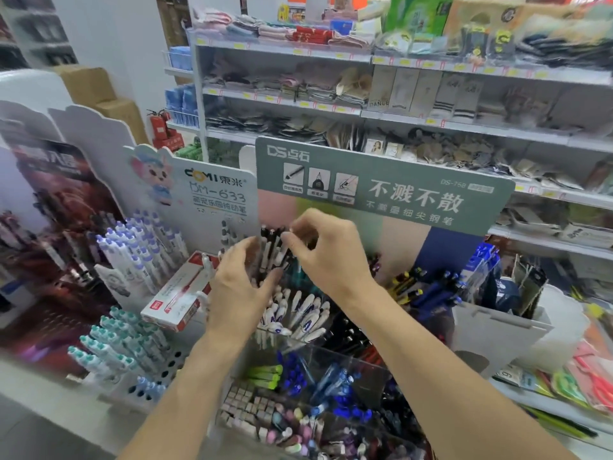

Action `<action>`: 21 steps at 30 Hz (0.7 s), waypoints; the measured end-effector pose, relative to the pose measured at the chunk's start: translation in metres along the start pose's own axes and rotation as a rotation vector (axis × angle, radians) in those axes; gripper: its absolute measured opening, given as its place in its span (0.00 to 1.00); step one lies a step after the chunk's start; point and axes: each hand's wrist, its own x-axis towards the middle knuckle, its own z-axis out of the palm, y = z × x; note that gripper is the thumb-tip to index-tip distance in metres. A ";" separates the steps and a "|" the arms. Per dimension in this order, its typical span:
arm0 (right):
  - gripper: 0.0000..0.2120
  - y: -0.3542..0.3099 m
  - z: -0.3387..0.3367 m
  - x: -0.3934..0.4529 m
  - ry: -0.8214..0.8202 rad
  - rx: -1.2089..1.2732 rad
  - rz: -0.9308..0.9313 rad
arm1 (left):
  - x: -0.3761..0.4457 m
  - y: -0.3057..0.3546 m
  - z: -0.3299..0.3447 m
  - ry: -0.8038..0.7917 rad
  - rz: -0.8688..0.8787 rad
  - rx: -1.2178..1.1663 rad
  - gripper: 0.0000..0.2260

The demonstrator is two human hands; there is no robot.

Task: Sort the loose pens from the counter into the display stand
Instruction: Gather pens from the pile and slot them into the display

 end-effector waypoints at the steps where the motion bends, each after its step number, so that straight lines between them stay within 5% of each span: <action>1: 0.07 0.003 0.007 0.000 -0.029 -0.125 -0.022 | 0.001 -0.002 0.002 0.004 0.024 -0.005 0.23; 6: 0.09 0.002 0.016 -0.010 0.023 -0.405 -0.100 | 0.010 -0.004 0.014 0.026 0.143 0.094 0.08; 13: 0.22 0.008 0.010 -0.013 -0.172 -0.269 -0.015 | 0.017 -0.010 0.015 -0.020 0.167 0.085 0.04; 21: 0.18 0.004 0.030 0.002 -0.043 -0.378 -0.038 | 0.021 -0.004 0.005 -0.041 0.126 0.017 0.27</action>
